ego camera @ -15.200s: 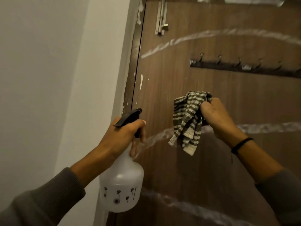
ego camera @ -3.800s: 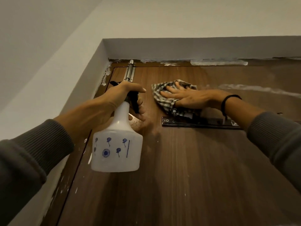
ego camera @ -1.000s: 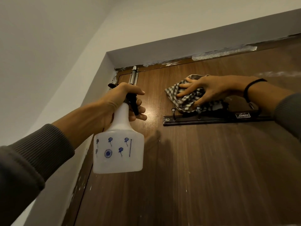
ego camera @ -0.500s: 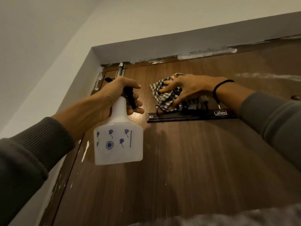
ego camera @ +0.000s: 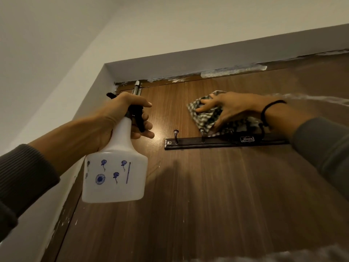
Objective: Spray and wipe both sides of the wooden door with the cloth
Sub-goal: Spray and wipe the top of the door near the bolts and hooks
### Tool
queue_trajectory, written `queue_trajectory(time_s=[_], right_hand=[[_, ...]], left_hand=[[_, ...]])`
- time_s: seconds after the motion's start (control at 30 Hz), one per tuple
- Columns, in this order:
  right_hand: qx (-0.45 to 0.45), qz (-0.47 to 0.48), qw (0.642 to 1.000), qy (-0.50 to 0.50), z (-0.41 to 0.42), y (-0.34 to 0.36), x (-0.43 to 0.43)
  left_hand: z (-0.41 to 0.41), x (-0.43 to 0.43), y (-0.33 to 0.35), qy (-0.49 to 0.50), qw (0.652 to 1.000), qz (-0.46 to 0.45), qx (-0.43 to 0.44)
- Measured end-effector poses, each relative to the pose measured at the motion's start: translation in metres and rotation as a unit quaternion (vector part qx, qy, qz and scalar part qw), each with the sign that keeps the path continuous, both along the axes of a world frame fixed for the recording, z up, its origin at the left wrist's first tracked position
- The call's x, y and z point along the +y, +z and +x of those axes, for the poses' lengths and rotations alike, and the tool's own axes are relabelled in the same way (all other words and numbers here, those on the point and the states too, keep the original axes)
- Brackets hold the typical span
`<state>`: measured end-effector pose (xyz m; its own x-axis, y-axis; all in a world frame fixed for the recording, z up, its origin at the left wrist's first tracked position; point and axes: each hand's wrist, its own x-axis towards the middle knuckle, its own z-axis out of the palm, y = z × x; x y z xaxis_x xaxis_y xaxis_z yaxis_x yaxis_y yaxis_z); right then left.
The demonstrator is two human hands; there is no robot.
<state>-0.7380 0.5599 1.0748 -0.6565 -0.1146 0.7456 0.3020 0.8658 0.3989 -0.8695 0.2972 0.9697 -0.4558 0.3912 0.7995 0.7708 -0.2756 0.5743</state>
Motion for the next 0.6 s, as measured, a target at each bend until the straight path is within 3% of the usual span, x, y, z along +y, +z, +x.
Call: queue_trajectory(time_s=[0.17, 0.6], right_hand=[[-0.028, 0.016, 0.999, 0.016, -0.007, -0.001, -0.002], [-0.056, -0.005, 0.998, -0.007, 0.072, 0.0, 0.073]], left_hand=[[0.018, 0.027, 0.002, -0.018, 1.0, 0.01, -0.009], [0.062, 0.073, -0.006, -0.063, 0.997, 0.028, -0.034]])
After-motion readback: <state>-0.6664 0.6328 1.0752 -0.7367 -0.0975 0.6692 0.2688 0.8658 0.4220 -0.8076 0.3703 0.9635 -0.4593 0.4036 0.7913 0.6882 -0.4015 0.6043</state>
